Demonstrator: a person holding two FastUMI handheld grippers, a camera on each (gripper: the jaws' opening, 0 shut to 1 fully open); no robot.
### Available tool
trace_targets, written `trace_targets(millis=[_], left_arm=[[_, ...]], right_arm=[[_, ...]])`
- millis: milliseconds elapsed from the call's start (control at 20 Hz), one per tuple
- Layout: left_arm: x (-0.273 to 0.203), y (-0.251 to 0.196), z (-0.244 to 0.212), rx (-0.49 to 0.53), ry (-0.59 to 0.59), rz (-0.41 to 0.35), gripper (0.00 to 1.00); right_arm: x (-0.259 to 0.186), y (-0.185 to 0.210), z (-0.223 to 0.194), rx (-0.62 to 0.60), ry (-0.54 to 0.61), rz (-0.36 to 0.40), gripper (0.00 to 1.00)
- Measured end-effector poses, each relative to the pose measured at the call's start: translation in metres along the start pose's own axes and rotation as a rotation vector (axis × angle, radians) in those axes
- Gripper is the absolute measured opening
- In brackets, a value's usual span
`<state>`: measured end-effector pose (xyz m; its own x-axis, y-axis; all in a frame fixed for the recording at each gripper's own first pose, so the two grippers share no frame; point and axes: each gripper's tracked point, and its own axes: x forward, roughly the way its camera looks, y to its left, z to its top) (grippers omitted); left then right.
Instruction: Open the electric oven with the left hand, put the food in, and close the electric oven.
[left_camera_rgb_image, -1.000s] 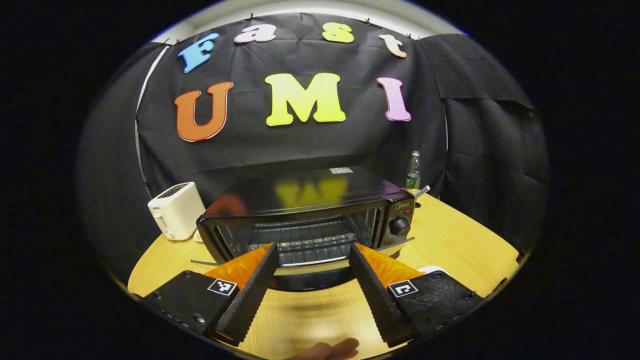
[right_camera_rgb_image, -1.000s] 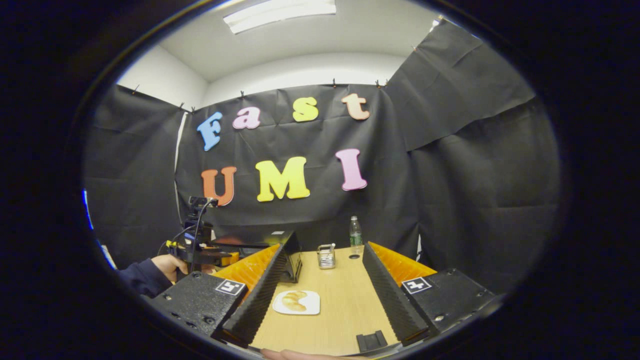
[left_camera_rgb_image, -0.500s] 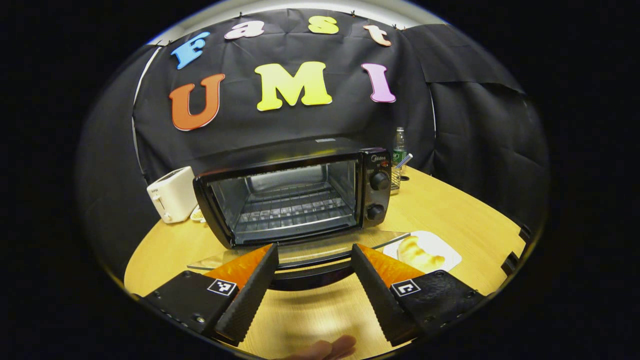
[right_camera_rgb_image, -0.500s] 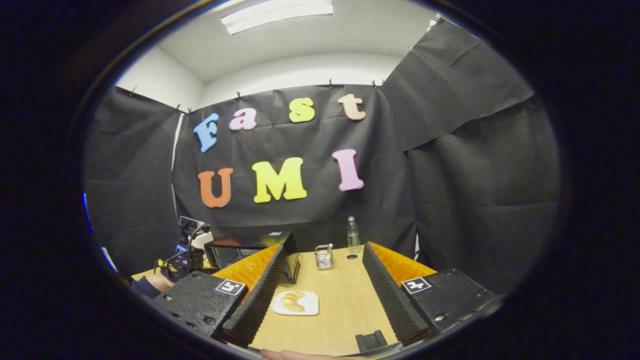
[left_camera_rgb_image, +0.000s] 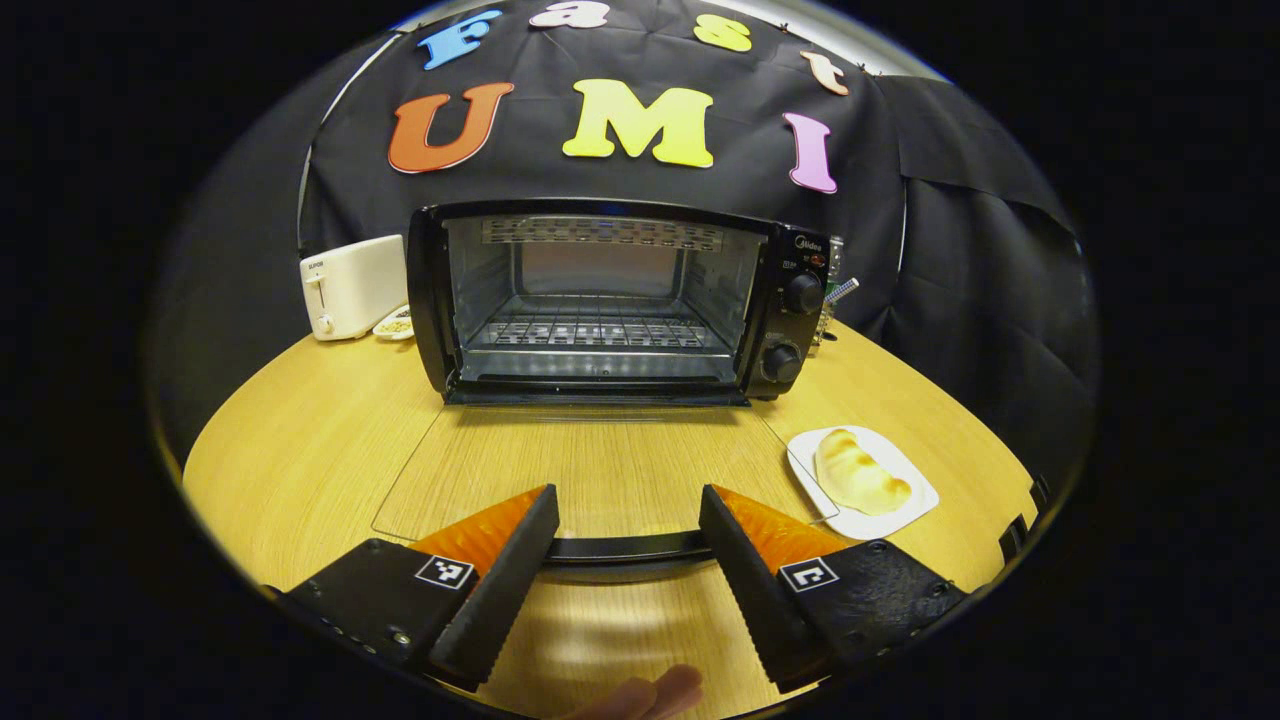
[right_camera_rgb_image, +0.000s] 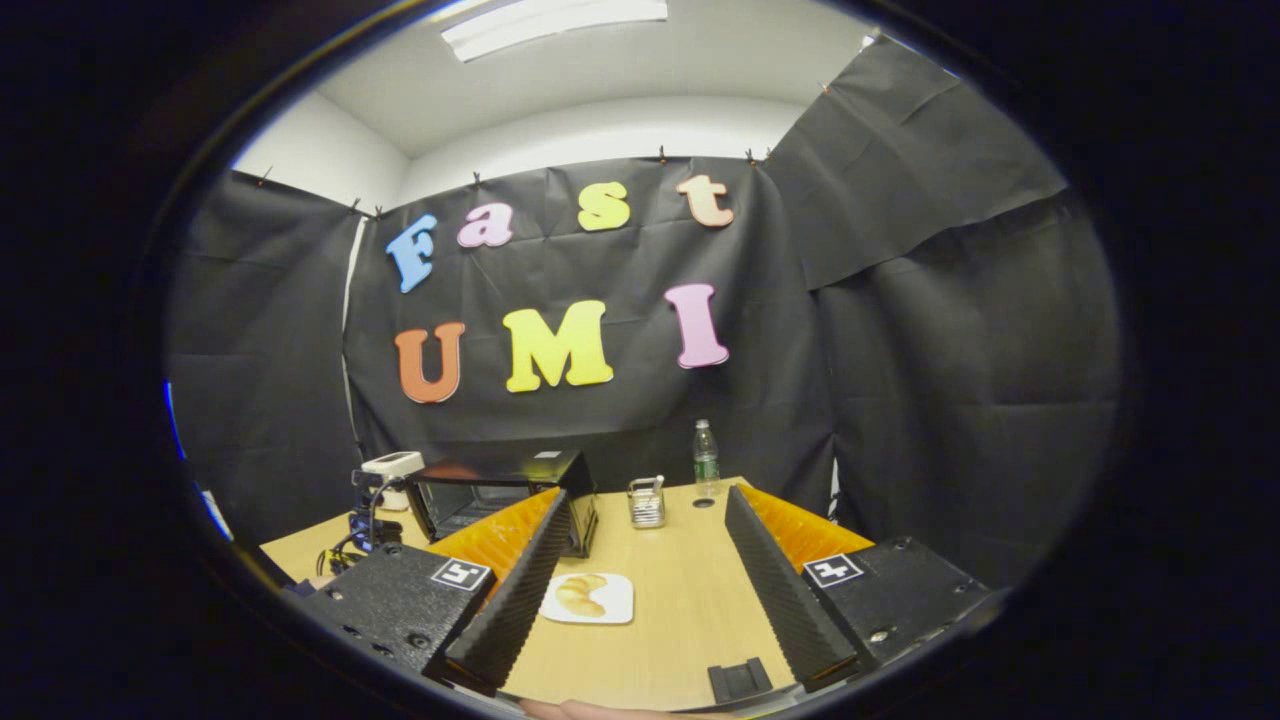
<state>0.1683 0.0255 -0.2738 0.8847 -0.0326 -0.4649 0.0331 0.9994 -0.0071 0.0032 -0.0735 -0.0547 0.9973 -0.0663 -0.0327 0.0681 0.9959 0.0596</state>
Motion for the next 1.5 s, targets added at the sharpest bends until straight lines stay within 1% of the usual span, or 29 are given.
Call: trace_targets(millis=[50, 100, 150, 200, 250, 300, 350, 400, 450, 500, 600, 650, 750, 800, 850, 900, 950, 1000, 1050, 1150, 1250, 1400, 1500], left_arm=[[-0.001, 0.0, -0.002, 0.001, 0.004, -0.002, 0.95], [0.0, 0.0, -0.004, 0.001, 0.007, -0.003, 0.95], [0.0, 0.001, -0.006, -0.005, 0.008, 0.0, 0.95], [0.0, 0.002, -0.003, -0.012, -0.009, 0.003, 0.96], [0.0, 0.001, -0.003, -0.021, -0.012, 0.004, 0.96], [0.0, 0.002, -0.003, -0.026, -0.013, 0.005, 0.95], [-0.002, 0.002, 0.0, -0.029, -0.023, 0.005, 0.95], [-0.006, 0.003, 0.005, -0.034, -0.037, 0.005, 0.95], [-0.012, 0.005, 0.01, -0.045, -0.057, 0.007, 0.95], [-0.019, 0.008, 0.016, -0.064, -0.072, 0.006, 0.93], [-0.034, 0.016, 0.028, -0.099, -0.102, 0.015, 0.93], [-0.045, 0.022, 0.036, -0.112, -0.121, 0.024, 0.93], [-0.071, 0.036, 0.052, -0.095, -0.158, 0.064, 0.93], [-0.086, 0.048, 0.06, -0.08, -0.188, 0.108, 0.93], [-0.099, 0.058, 0.066, -0.069, -0.211, 0.148, 0.92], [-0.113, 0.066, 0.069, -0.062, -0.227, 0.175, 0.92], [-0.13, 0.07, 0.074, -0.054, -0.244, 0.193, 0.92], [-0.144, 0.074, 0.079, -0.054, -0.263, 0.207, 0.92], [-0.158, 0.078, 0.086, -0.058, -0.282, 0.216, 0.93], [-0.182, 0.079, 0.099, -0.061, -0.314, 0.218, 0.92], [-0.205, 0.071, 0.118, -0.04, -0.356, 0.2, 0.92], [-0.233, 0.059, 0.146, 0.035, -0.413, 0.197, 0.92], [-0.249, 0.057, 0.164, 0.086, -0.454, 0.225, 0.92]], right_arm=[[0.004, -0.003, -0.005, 0.002, 0.01, -0.009, 0.94], [0.008, -0.003, -0.009, 0.007, 0.024, -0.012, 0.98], [0.011, -0.002, -0.015, 0.012, 0.041, -0.009, 0.94], [0.015, 0.0, -0.02, 0.014, 0.056, -0.004, 0.98], [0.021, 0.001, -0.025, 0.013, 0.071, 0.001, 0.98], [0.026, 0.003, -0.029, 0.012, 0.085, 0.004, 0.94], [0.032, 0.005, -0.034, 0.018, 0.099, 0.013, 0.94], [0.038, 0.012, -0.039, 0.03, 0.109, 0.039, 0.95], [0.044, 0.019, -0.046, 0.043, 0.126, 0.064, 0.99], [0.051, 0.024, -0.055, 0.049, 0.152, 0.082, 0.95], [0.067, 0.028, -0.074, 0.044, 0.201, 0.099, 0.94], [0.076, 0.03, -0.08, 0.027, 0.212, 0.104, 0.98], [0.101, 0.035, -0.092, -0.027, 0.226, 0.108, 0.99], [0.115, 0.036, -0.099, -0.055, 0.237, 0.109, 0.99], [0.126, 0.038, -0.111, -0.074, 0.264, 0.114, 0.94], [0.136, 0.043, -0.122, -0.087, 0.291, 0.132, 0.94], [0.143, 0.049, -0.133, -0.092, 0.326, 0.154, 0.99], [0.149, 0.058, -0.146, -0.099, 0.357, 0.185, 0.99], [0.154, 0.066, -0.156, -0.111, 0.381, 0.212, 0.95], [0.163, 0.074, -0.181, -0.163, 0.427, 0.24, 0.95], [0.17, 0.081, -0.206, -0.206, 0.478, 0.258, 0.95], [0.176, 0.09, -0.243, -0.255, 0.568, 0.289, 0.95], [0.178, 0.091, -0.261, -0.273, 0.61, 0.285, 0.96]])
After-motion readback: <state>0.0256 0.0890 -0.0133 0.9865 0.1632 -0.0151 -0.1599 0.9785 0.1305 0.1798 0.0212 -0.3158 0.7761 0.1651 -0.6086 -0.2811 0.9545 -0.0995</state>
